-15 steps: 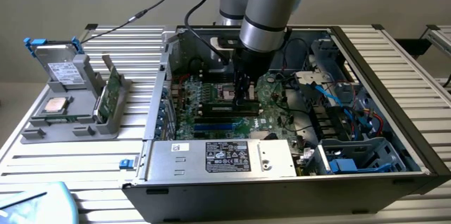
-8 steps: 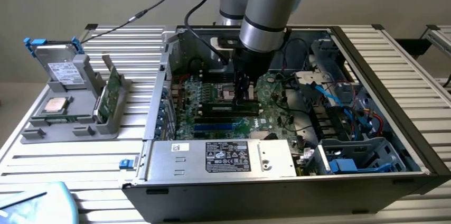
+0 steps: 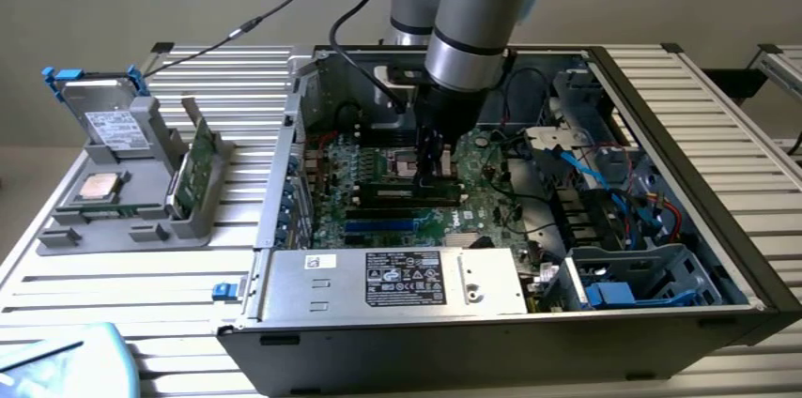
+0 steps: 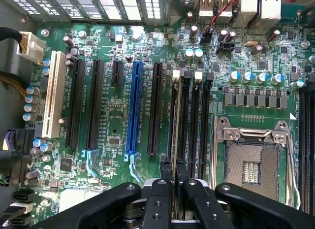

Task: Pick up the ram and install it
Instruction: 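Insert the ram into the slot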

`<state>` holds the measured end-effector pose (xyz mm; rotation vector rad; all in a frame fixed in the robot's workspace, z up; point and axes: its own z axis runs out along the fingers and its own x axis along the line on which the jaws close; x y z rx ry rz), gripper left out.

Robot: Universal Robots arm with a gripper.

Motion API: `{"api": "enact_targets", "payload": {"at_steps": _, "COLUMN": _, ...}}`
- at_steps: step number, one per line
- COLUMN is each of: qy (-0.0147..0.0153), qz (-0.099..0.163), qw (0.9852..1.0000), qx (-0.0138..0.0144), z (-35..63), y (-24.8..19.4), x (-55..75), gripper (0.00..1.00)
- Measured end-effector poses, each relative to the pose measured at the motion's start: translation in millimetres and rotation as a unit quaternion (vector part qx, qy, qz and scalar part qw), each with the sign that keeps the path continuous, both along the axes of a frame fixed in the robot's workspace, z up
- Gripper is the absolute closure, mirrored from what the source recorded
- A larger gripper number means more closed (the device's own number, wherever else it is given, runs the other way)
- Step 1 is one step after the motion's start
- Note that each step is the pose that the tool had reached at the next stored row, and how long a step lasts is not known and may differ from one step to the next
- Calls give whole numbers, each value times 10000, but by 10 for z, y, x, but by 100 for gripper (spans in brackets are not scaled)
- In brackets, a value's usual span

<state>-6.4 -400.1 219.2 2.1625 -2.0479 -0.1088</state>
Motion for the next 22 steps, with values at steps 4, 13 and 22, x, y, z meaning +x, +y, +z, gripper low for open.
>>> {"api": "enact_targets", "payload": {"at_steps": 4, "qy": 0, "qz": 0, "qw": 10000, "qx": -43, "z": -6, "y": 16, "x": 0, "gripper": 86}}
{"api": "enact_targets", "payload": {"at_steps": 13, "qy": 0, "qz": 0, "qw": 10000, "qx": -66, "z": -13, "y": 20, "x": -8, "gripper": 86}}
{"api": "enact_targets", "payload": {"at_steps": 22, "qy": 0, "qz": 0, "qw": 9999, "qx": -112, "z": -25, "y": 24, "x": -10, "gripper": 86}}
